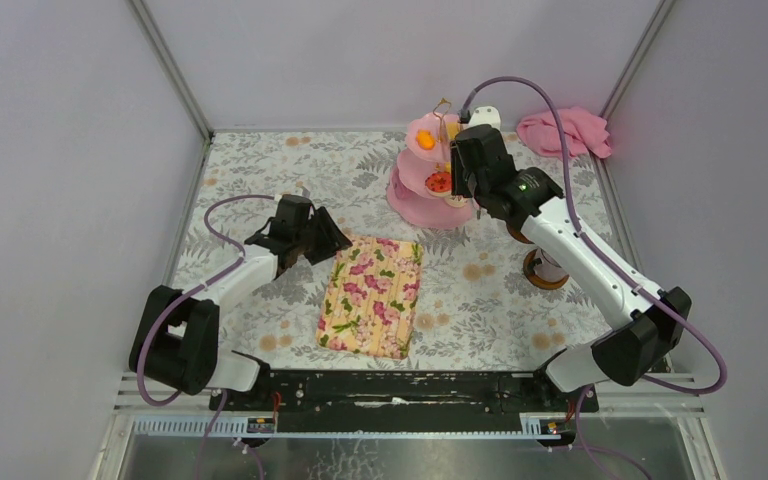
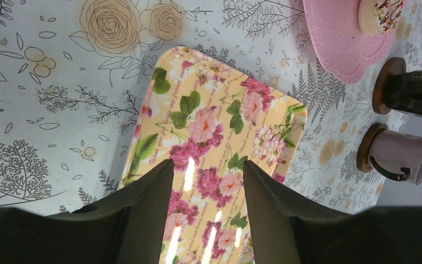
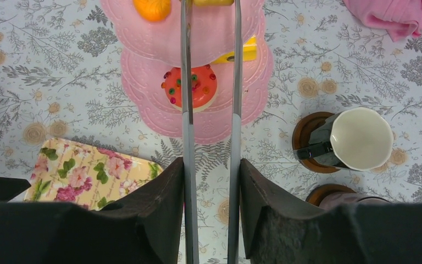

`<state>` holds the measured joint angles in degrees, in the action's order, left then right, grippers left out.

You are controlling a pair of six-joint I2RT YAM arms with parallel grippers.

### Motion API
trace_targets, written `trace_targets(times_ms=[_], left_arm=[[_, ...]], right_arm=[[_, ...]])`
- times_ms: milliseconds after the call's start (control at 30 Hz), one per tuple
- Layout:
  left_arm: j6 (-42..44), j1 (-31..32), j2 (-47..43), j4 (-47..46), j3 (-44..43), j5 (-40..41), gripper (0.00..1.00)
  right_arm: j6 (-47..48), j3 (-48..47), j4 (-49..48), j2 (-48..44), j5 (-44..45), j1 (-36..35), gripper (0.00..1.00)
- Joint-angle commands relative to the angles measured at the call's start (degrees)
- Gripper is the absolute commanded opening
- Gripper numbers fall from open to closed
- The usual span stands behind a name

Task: Serve the afternoon tea
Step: Place the desert on the desert table.

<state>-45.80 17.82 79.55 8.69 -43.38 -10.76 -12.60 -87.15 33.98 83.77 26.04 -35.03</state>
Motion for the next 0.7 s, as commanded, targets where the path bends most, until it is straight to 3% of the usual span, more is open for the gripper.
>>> trace_targets(times_ms=[0,667], left_arm=[[-0.3,-0.6,0.1,-2.8,-1.3,-0.5,0.57],[-0.3,-0.6,0.3,-2.5,-1.4,0.2,0.57]], right_arm=[[0.7,-2.8,-3.0,0.1,-0.4,0.8,0.45],[0.3,-1.4,-1.9,-4.0,-1.0,1.2,0.45]])
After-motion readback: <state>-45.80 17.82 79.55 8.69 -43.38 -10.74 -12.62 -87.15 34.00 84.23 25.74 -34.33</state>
